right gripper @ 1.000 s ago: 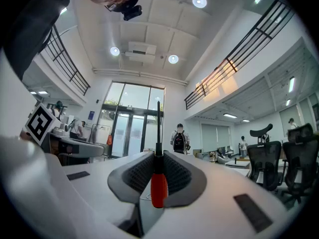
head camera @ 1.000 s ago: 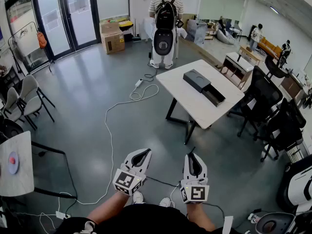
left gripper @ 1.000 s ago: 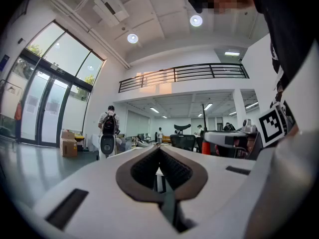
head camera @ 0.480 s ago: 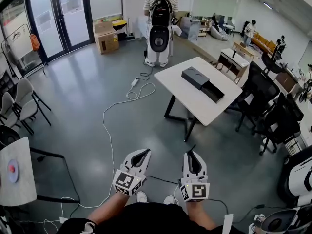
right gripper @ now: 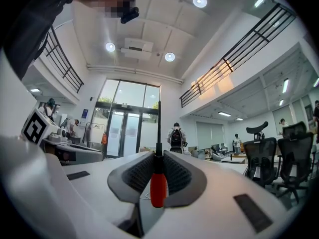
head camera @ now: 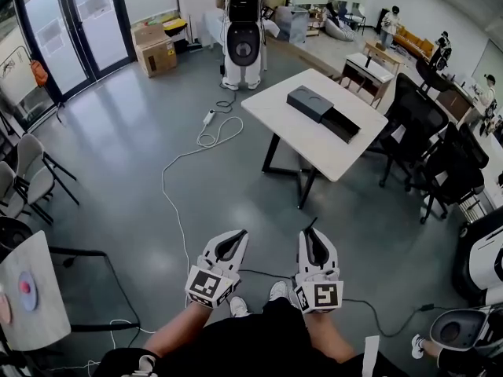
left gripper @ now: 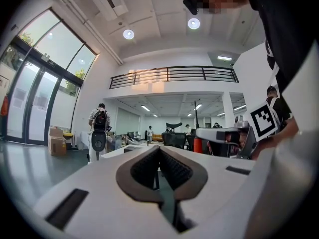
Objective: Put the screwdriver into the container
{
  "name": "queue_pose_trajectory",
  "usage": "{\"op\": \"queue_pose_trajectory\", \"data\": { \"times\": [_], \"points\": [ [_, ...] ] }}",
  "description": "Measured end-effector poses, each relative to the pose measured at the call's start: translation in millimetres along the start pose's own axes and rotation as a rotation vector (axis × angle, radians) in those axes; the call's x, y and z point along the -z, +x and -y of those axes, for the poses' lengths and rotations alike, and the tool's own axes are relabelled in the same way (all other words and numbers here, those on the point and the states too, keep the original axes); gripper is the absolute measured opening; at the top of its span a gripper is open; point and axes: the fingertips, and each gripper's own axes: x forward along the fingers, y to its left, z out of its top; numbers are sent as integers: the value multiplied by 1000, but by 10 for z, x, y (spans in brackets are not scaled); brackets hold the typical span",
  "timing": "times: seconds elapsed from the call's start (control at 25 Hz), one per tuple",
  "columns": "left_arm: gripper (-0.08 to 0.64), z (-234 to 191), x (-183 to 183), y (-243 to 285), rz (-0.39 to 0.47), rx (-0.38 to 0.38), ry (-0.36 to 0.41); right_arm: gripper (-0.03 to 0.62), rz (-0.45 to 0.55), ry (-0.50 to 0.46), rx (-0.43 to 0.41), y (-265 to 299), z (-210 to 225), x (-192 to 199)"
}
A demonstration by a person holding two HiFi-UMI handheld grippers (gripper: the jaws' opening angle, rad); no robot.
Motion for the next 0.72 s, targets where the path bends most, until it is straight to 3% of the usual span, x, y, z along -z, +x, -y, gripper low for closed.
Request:
{"op": "queue_pose_trajectory", "data": {
  "times": [0.72],
  "points": [
    [6, -200, 45, 1198, -49, -19, 15, 72, -17, 0, -15, 726, 985, 245]
  ]
}}
